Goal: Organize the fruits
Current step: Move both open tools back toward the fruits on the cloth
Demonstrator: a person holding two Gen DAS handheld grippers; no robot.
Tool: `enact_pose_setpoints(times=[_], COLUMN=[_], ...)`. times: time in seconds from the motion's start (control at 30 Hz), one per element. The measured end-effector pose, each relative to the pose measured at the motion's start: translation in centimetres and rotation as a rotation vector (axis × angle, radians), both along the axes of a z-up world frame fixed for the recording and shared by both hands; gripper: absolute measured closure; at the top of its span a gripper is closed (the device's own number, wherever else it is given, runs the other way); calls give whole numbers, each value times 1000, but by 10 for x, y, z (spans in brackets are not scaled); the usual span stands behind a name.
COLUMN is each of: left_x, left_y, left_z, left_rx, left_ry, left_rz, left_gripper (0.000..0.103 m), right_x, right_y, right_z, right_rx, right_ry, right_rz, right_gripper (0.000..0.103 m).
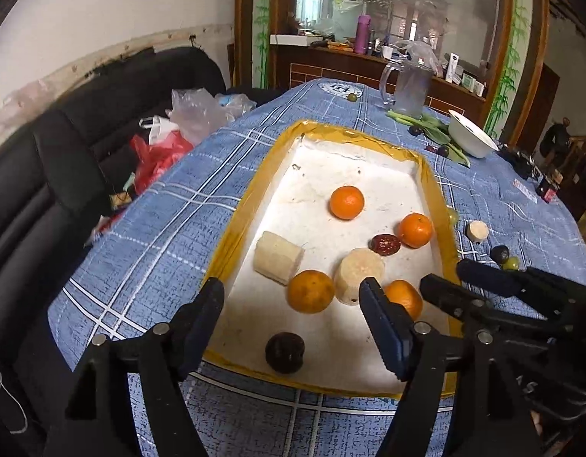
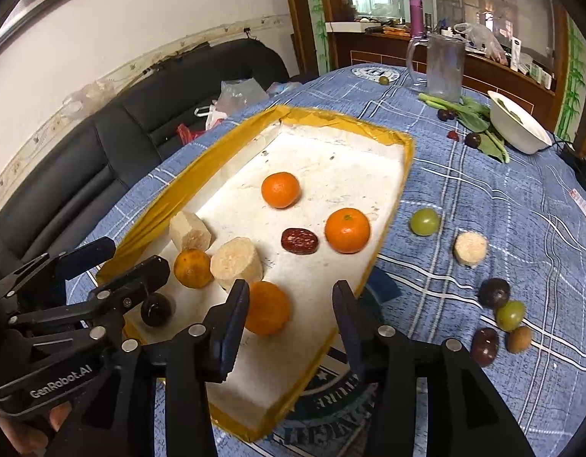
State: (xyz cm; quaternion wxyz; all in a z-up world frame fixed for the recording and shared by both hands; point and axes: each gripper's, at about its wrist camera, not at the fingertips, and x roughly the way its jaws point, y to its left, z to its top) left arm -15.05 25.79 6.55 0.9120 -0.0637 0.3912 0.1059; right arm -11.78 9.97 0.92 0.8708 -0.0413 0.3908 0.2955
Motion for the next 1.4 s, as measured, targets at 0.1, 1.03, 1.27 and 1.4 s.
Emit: enact_pose_setpoints(times=[0.1,1.03,1.27,1.4], left_x=[1,-1,3,7], left_y=[-7,-59,-81,-91], left_z=[2,14,16,11], left_rx=[13,-30,-33,-42], left_ry=[2,-3,-14,2], left_rz=[-18,-148,-221,-244], left_gripper=[30,24,24,24], right_x=[-1,35,39,53], right_y=[-12,-169,-161,-142], right_z=[4,-11,-12,-7], right_rx=[12,65,37,4], right_ry=[-7,80,53,30], right_rz=[-19,-342,-335,-276], right_gripper=[50,49,49,49])
